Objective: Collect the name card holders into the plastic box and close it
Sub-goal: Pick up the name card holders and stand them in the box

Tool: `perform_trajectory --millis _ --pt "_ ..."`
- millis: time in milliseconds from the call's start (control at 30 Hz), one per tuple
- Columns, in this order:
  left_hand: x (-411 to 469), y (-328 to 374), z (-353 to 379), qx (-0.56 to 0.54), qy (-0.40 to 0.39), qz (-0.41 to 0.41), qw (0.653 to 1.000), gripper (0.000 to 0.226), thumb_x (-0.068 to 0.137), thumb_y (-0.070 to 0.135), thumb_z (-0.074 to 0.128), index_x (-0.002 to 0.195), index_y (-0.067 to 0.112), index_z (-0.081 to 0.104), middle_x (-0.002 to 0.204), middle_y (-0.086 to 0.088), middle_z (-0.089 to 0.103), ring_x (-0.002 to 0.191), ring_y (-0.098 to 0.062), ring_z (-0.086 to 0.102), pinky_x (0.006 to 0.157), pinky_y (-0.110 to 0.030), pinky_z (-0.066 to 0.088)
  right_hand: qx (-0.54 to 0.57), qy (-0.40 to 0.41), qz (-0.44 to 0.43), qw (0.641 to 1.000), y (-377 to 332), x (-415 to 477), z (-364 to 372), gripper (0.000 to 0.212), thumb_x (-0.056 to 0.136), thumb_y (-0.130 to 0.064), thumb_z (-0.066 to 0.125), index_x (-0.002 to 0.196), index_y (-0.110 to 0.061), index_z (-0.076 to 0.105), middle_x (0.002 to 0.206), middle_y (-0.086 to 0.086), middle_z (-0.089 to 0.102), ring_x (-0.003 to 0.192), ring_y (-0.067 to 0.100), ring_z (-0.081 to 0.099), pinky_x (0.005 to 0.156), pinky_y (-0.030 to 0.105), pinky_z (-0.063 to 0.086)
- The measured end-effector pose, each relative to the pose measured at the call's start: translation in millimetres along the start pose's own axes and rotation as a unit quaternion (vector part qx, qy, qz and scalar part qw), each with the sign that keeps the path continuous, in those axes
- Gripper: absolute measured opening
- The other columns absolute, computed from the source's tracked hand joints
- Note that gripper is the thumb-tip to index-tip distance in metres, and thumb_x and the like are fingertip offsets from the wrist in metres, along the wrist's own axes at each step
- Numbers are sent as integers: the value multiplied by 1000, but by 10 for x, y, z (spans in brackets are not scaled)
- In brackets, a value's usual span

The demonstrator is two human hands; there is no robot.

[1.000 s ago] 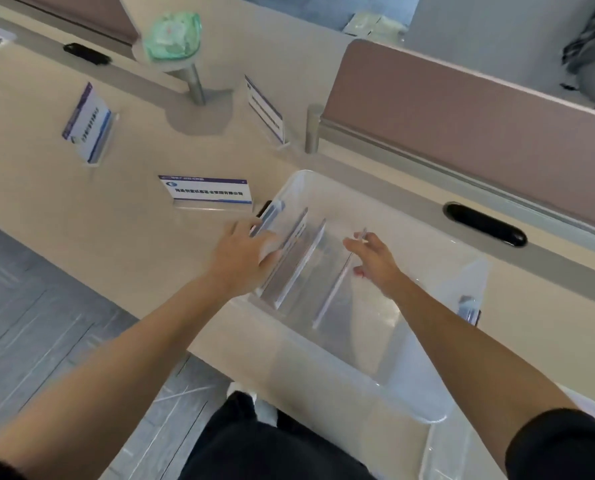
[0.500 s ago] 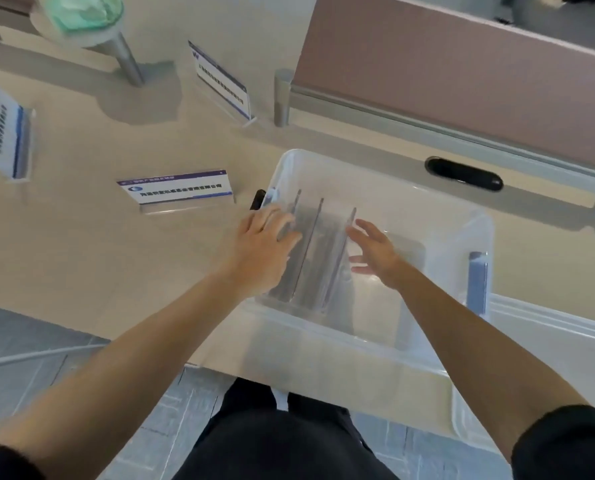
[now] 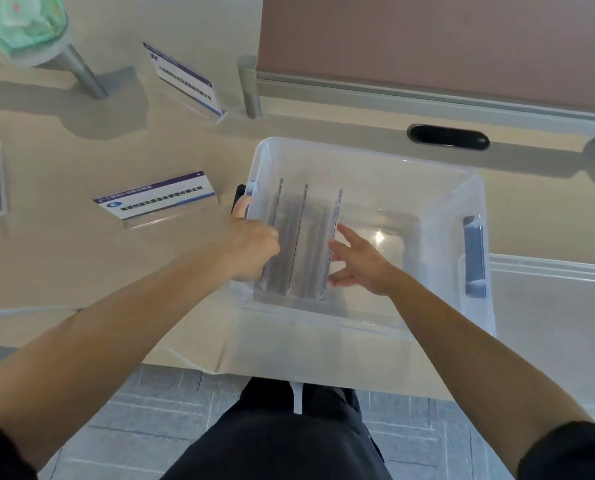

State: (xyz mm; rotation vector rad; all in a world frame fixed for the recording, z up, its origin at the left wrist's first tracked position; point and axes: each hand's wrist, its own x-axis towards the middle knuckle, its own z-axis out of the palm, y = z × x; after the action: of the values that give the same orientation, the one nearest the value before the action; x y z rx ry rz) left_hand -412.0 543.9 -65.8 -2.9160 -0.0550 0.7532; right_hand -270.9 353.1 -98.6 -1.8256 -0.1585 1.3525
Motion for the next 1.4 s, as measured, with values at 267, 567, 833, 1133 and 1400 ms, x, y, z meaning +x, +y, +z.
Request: perform_trajectory --millis 267,567,833,1133,1400 --pt "16 -39 1 33 -26 28 999 50 69 -4 45 93 30 73 100 14 63 93 -5 60 90 -54 -35 -2 -15 -8 1000 3 7 -13 63 101 -32 52 155 -37 19 140 23 51 84 38 74 83 42 60" --pt "67 9 52 48 23 67 996 40 72 -1 56 91 29 75 95 11 67 91 -6 64 115 -43 0 -19 -18 -14 1000 -14 17 33 61 102 -30 51 154 -36 21 138 21 53 85 35 74 84 40 60" --pt "38 14 50 64 31 69 995 39 76 1 54 93 30 74 96 11 66 87 -5 63 116 -42 3 -5 -9 -5 1000 -29 33 58 60 100 -29 54 153 -38 25 125 14 58 83 37 74 88 46 59" --pt "21 14 6 50 29 67 996 39 76 0 55 93 29 75 100 11 67 92 -7 64 116 -41 1 -4 -13 -8 1000 -28 51 67 61 100 -30 54 153 -39 24 124 14 58 84 36 74 86 45 60" --pt "-29 37 -63 18 40 50 998 39 75 0 60 96 30 74 103 12 66 108 -14 57 112 -40 -7 -12 -23 -10 1000 -15 65 77 60 100 -33 53 152 -40 24 127 12 57 82 31 76 74 35 62"
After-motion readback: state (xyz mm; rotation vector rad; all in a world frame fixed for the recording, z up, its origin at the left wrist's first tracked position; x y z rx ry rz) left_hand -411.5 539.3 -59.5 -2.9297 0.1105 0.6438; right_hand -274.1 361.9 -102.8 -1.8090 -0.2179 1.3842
